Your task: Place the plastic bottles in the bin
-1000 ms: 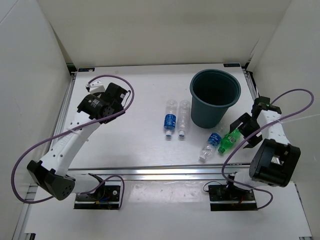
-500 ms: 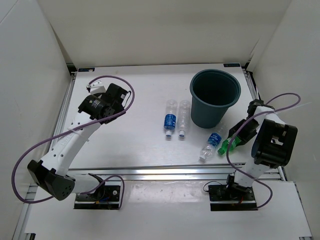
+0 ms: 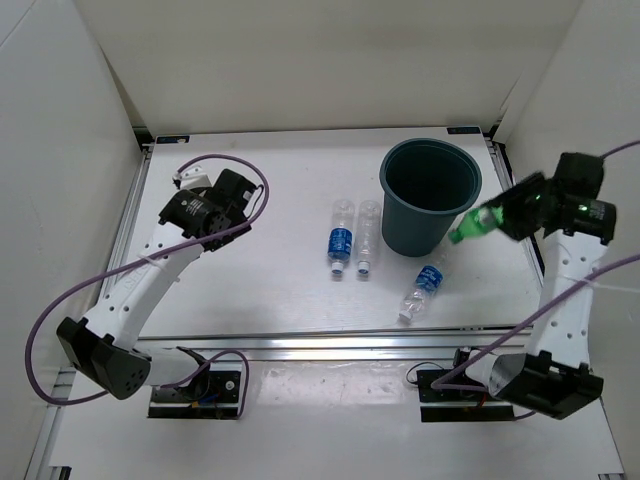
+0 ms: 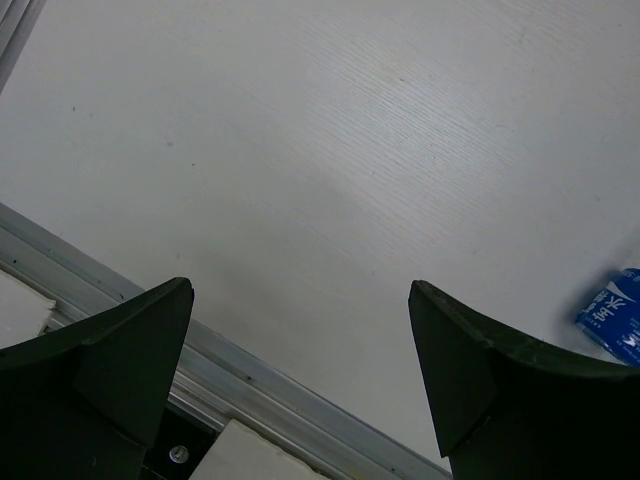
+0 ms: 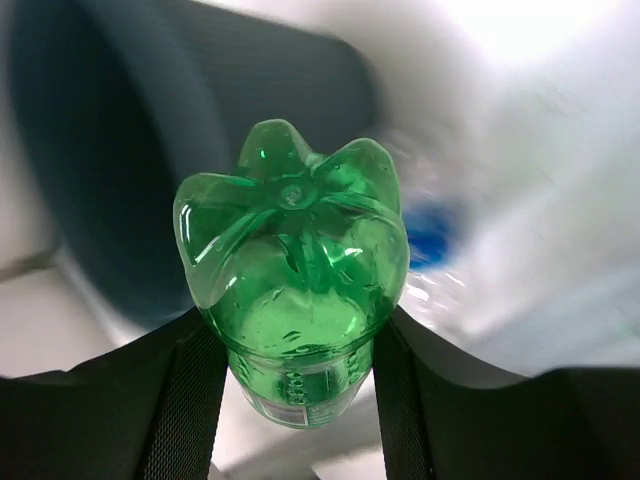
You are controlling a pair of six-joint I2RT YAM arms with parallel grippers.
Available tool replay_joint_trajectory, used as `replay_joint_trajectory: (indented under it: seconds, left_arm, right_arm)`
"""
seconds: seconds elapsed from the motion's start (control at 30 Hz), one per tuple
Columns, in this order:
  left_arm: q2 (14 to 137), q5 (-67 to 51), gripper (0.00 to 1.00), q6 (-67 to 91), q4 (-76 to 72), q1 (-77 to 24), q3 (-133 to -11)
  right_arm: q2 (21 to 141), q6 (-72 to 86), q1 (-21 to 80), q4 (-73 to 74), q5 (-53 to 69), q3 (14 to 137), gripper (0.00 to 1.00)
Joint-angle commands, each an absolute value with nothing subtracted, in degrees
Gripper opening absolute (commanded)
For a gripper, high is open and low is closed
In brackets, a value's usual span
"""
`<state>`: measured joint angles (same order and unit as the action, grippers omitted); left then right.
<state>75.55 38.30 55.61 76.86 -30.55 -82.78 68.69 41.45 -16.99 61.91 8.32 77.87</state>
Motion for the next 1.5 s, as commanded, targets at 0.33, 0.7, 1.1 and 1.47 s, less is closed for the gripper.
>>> replay_joint_trajectory:
  seconds: [0.33, 0.7, 1.1, 1.47]
  left_arm:
    - [76.81, 30.76, 1.00, 53.18, 71.98, -29.18, -84.88]
    - [74.19, 34.45, 1.00, 54.39, 73.04, -29.18, -82.71]
    - [66.18, 34.45, 1.00, 56.87, 70.56, -29.18, -71.10]
    - [67.51, 30.85, 1.00, 53.44, 71.99, -29.18, -73.56]
  right_arm:
    - [100.01, 42.27, -5.54, 66.70, 9.14, 127.60, 0.75]
    - [81.21, 44.47, -16.52, 58.96, 12.14, 106.44, 0.99]
    - [69.17, 45.52, -15.38, 60.03, 10.54, 72.21, 0.99]
    - [81.55, 43.07, -9.15, 43.51, 10.20, 58.10, 0.99]
